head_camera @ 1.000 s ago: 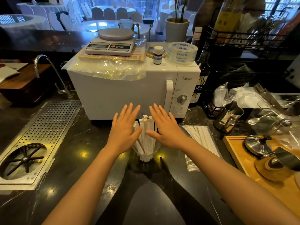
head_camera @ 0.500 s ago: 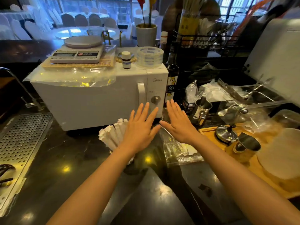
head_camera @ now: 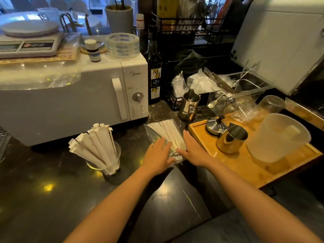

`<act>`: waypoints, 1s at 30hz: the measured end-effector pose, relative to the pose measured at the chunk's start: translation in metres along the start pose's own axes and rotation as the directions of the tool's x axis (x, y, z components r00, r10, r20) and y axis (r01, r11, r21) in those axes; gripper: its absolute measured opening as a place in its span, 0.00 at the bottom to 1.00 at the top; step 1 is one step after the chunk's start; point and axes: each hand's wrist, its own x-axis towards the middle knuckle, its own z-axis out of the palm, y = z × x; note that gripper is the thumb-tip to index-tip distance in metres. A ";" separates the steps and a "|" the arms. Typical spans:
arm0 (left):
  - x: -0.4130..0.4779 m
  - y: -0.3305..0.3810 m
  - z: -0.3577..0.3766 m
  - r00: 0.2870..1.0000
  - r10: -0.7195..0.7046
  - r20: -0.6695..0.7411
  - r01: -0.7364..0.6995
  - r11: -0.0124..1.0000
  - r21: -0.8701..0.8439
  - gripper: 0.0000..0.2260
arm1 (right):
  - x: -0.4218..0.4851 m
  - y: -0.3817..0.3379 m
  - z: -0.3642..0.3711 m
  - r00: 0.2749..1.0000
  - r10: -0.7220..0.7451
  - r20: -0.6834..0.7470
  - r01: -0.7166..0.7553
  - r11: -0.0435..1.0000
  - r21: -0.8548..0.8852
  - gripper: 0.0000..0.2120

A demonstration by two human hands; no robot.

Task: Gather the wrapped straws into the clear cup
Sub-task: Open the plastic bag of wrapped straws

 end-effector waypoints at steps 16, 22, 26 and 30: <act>0.013 0.013 0.021 0.992 0.124 -0.003 -0.122 0.979 0.166 0.16 | -0.009 0.016 0.011 0.992 -0.126 0.007 0.122 0.939 -0.323 0.21; 0.015 0.014 0.011 0.991 0.134 0.026 -0.137 0.968 0.212 0.11 | -0.002 0.016 0.007 0.983 -0.156 -0.092 0.117 0.934 -0.337 0.10; 0.018 0.013 0.004 0.996 0.066 0.052 -0.072 0.991 0.116 0.09 | 0.001 0.014 0.003 0.985 -0.107 -0.134 0.052 0.931 -0.362 0.10; 0.020 0.012 -0.010 0.999 -0.037 0.021 0.040 0.988 -0.150 0.10 | 0.002 0.006 -0.007 0.977 -0.036 -0.210 -0.009 0.978 -0.207 0.11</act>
